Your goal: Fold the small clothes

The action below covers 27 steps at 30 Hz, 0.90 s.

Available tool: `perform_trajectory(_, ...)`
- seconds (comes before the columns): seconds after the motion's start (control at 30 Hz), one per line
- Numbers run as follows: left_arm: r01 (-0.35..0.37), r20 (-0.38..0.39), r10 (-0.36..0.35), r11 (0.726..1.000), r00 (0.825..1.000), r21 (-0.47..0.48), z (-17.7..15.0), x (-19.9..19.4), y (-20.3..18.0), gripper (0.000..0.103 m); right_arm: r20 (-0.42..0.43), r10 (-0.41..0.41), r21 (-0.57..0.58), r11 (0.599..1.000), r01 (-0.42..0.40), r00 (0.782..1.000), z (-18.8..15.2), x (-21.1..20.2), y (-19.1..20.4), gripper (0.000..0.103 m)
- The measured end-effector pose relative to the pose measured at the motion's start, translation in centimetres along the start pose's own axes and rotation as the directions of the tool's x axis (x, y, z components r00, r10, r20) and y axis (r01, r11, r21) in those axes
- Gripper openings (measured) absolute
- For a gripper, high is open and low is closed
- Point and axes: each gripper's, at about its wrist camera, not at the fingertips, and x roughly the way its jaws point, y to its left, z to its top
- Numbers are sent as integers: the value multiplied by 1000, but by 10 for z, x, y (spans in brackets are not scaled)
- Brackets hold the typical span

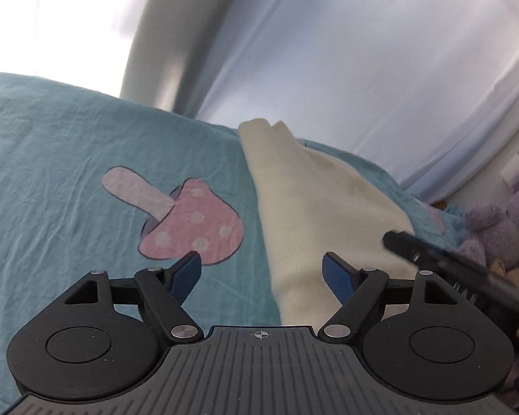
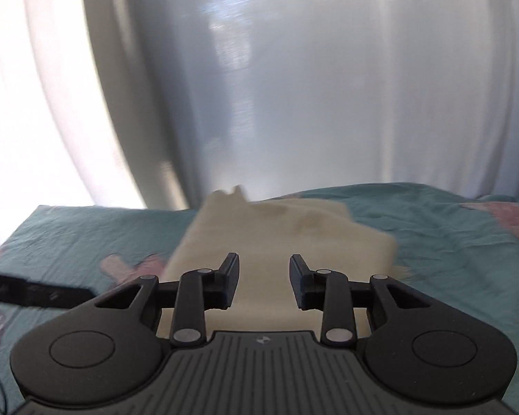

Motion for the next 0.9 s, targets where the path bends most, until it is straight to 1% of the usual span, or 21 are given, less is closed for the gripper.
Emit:
perform_trajectory(0.03, 5, 3, -5, 1000, 1000, -10, 2, 3, 0, 82, -18, 43, -24, 999, -44, 999, -4, 7, 11, 19)
perform_trajectory(0.07, 8, -2, -8, 1000, 1000, -18, 3, 6, -1, 82, -36, 72, -55, 996, -74, 997, -9, 13, 20, 17)
perform_trajectory(0.1, 15, -10, -16, 1000, 1000, -17, 3, 10, -3, 82, -58, 81, -90, 992, -86, 995, -17, 20, 30, 17)
perform_trajectory(0.17, 17, -29, -17, 1000, 999, -13, 0, 18, -5, 82, -99, 38, -127, 991, -50, 994, -34, 33, 35, 17)
perform_trajectory(0.23, 8, -57, -8, 1000, 998, -4, -3, 26, -7, 82, -51, 39, -168, 985, -47, 998, -54, 31, 34, 17)
perform_trajectory(0.27, 4, -65, -4, 1000, 998, -2, -5, 30, -8, 82, -48, 34, -194, 980, -43, 998, -58, 29, 35, 17)
perform_trajectory(0.33, 8, -69, -8, 1000, 998, 5, -5, 32, -10, 82, -80, 26, -207, 977, -43, 996, -54, 25, 38, 17)
perform_trajectory(0.4, 16, -50, -15, 1000, 999, 15, -1, 32, -15, 82, -96, 45, -147, 987, -59, 994, -41, 20, 32, 15)
perform_trajectory(0.43, 10, -31, -9, 1000, 999, 17, 4, 32, -17, 82, -76, 33, -120, 992, -42, 997, -34, 17, 27, 16)
perform_trajectory(0.47, 2, -13, -1, 1000, 1000, 12, 8, 34, -20, 83, -42, -1, -107, 994, -3, 999, -26, 15, 22, 17)
perform_trajectory(0.53, -21, 36, 22, 1000, 999, -6, 20, 43, -27, 90, -3, -78, -65, 995, 78, 997, -9, 20, 10, 18)
perform_trajectory(0.57, -56, 61, 58, 998, 996, -26, 24, 50, -30, 94, 2, -108, -28, 994, 108, 994, -1, 27, 4, 18)
perform_trajectory(0.63, -122, 131, 130, 990, 983, -64, 29, 64, -37, 94, 30, -149, 28, 989, 149, 988, 13, 42, -7, 18)
perform_trajectory(0.67, -139, 156, 149, 988, 977, -73, 31, 72, -39, 95, 41, -166, 50, 985, 164, 985, 17, 48, -10, 18)
perform_trajectory(0.7, -161, 167, 173, 984, 971, -79, 33, 84, -41, 95, 51, -175, 74, 983, 171, 983, 21, 55, -14, 18)
perform_trajectory(0.73, -185, 149, 197, 978, 969, -92, 36, 96, -41, 95, 62, -182, 89, 980, 176, 981, 24, 61, -17, 19)
perform_trajectory(0.77, -191, 132, 205, 975, 970, -113, 37, 106, -40, 95, 67, -196, 92, 978, 190, 978, 25, 68, -20, 22)
perform_trajectory(0.8, -189, 123, 204, 974, 971, -125, 36, 114, -38, 95, 58, -205, 80, 976, 200, 977, 25, 76, -23, 23)
perform_trajectory(0.83, -204, 102, 218, 970, 971, -133, 35, 124, -36, 95, 51, -223, 63, 974, 219, 974, 22, 83, -26, 23)
perform_trajectory(0.87, -206, 98, 219, 970, 971, -126, 32, 130, -35, 96, 38, -243, 45, 969, 241, 969, 18, 90, -29, 24)
perform_trajectory(0.9, -221, 138, 231, 971, 963, -87, 28, 132, -39, 97, 16, -276, 17, 961, 276, 961, 12, 98, -34, 24)
